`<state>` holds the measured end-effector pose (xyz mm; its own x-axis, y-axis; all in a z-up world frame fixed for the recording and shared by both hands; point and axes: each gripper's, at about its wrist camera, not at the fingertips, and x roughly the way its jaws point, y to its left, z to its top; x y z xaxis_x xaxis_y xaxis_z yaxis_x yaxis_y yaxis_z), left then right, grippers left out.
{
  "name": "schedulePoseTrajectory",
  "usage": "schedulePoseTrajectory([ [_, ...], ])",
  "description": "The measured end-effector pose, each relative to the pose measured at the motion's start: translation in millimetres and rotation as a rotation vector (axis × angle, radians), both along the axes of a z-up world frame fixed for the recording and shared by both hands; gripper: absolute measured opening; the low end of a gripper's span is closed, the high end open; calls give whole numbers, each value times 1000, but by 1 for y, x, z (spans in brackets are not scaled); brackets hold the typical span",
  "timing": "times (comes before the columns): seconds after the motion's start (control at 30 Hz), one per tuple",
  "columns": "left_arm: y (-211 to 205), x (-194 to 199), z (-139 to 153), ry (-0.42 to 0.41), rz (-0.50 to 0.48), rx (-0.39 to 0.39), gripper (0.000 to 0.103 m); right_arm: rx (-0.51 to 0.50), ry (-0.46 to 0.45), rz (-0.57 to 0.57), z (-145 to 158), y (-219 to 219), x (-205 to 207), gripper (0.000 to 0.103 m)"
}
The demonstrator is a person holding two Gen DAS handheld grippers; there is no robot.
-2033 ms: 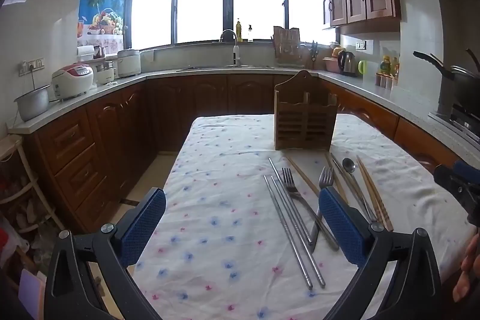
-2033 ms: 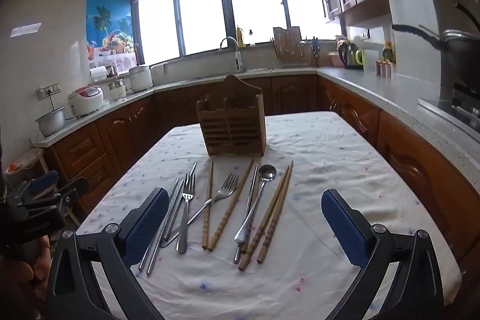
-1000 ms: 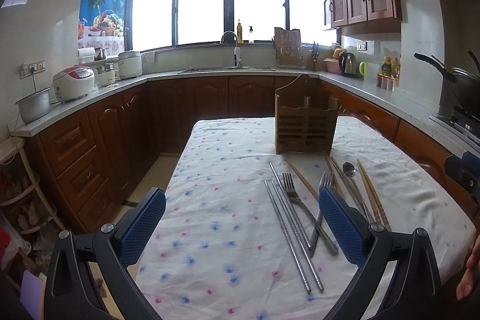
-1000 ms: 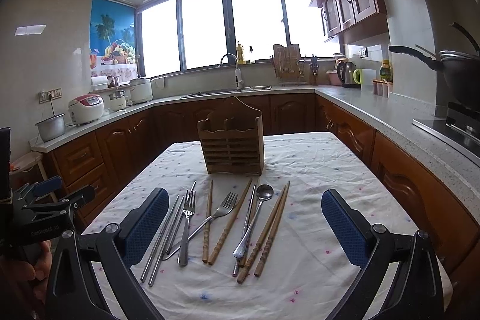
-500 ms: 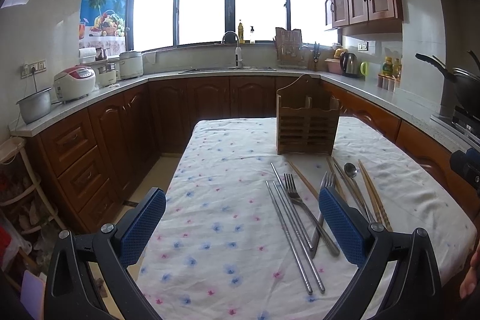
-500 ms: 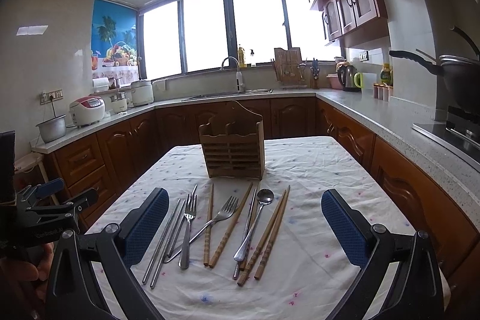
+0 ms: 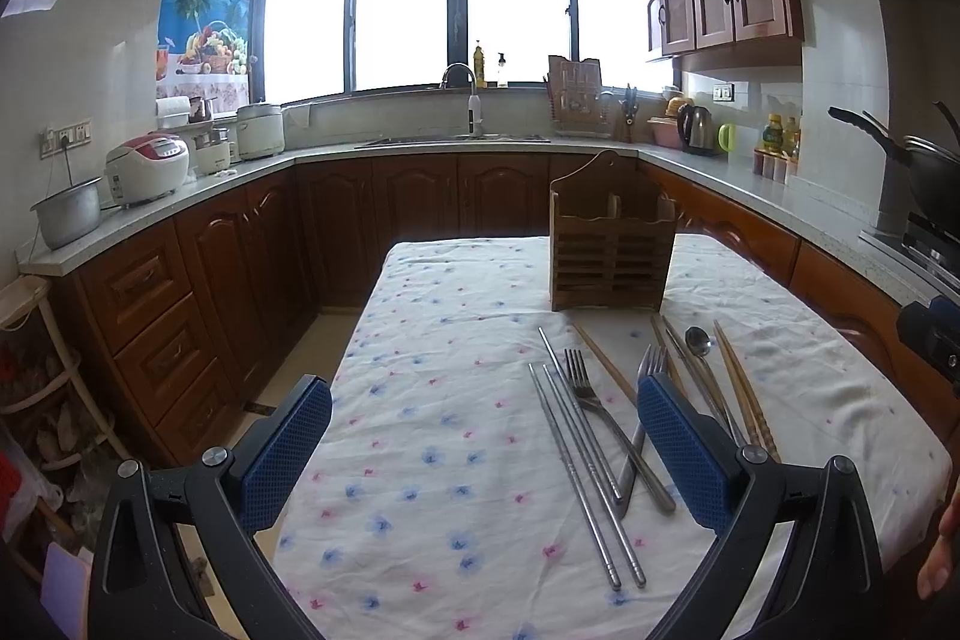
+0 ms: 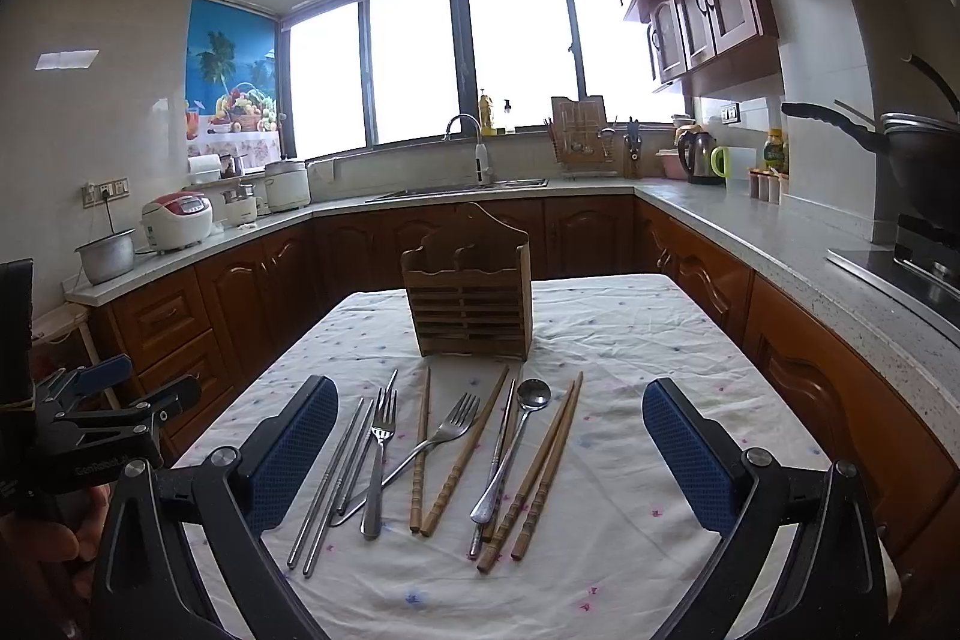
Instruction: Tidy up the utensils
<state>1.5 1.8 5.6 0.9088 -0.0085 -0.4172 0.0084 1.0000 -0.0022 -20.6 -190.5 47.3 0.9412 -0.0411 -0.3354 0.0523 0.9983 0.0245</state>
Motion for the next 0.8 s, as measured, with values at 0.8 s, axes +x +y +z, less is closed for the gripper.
schedulePoseTrajectory([
  [0.8,11,48,1,139,13,-23,102,54,78,-8,-4,-15,26,102],
])
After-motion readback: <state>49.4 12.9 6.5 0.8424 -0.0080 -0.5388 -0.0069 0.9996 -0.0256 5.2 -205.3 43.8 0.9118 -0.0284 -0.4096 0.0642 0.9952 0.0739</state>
